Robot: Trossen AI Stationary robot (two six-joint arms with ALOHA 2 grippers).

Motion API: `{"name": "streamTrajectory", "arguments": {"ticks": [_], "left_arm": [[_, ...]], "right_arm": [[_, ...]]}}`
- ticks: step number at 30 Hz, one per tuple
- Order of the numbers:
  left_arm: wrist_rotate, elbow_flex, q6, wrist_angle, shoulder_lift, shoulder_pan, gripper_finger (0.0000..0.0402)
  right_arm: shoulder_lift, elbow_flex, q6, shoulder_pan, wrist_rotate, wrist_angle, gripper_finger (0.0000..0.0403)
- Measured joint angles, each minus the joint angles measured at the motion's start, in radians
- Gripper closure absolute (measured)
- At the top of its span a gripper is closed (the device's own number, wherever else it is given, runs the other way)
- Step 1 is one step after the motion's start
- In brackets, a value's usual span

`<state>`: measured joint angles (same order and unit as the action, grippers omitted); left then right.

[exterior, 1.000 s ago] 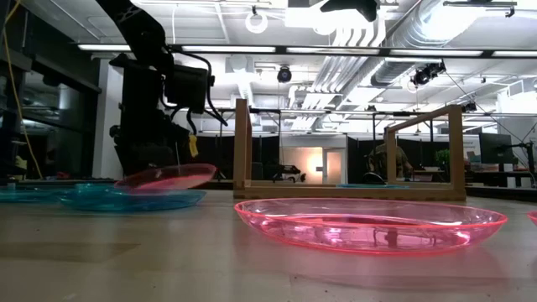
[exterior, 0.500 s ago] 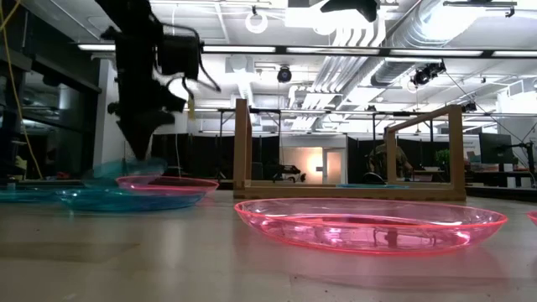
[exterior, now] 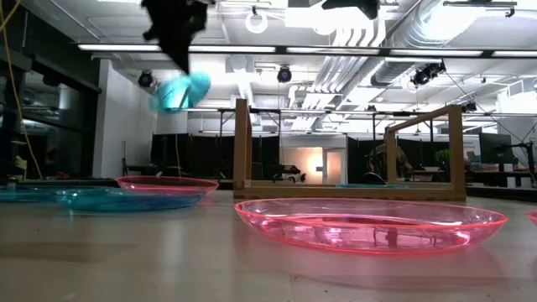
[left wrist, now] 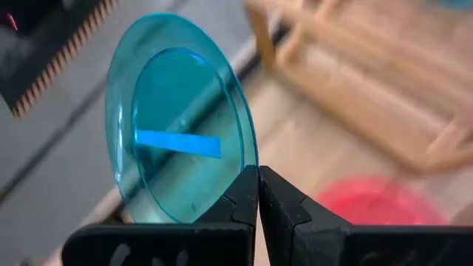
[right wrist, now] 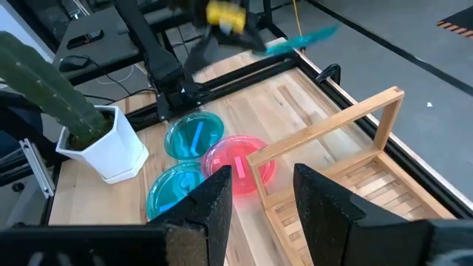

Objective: Place and stack plates onto a shelf
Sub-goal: Stack the blue plate on top of the other blue plate on the shelf

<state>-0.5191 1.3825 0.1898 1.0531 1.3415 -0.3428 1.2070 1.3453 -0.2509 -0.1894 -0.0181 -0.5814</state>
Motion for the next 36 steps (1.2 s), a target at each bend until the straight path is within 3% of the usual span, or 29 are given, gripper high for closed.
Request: {"name": "streamTrajectory", "arguments": {"ticks": [7, 13, 18, 29, 36], "left_arm": [[-0.072, 0.348, -0.196, -0.003, 0.121, 0.016, 0.0401], [-0.08, 0.615, -0.367, -0.011, 0.319, 0.063, 0.0401], [-0.056, 0.769, -0.48, -0.029, 0.501, 0.106, 0.0401], [0.138, 0.815, -0.63, -0.351, 0.737, 0.161, 0.0401], [0.212, 0.815, -0.63, -0.404, 0.847, 0.167, 0.0401]], "right_arm": [[-0.054, 0.0, 0.004, -0.002, -0.058, 0.005, 0.0274], [-0.103, 0.0, 0.007, -0.002, -0.137, 0.002, 0.0274], [-0.136, 0.0, 0.006, -0.002, -0.185, 0.02, 0.0274], [-0.179, 0.0, 0.05, -0.003, -0.217, 0.177, 0.0274], [-0.214, 0.0, 0.048, -0.002, -0.218, 0.209, 0.0274]]}}
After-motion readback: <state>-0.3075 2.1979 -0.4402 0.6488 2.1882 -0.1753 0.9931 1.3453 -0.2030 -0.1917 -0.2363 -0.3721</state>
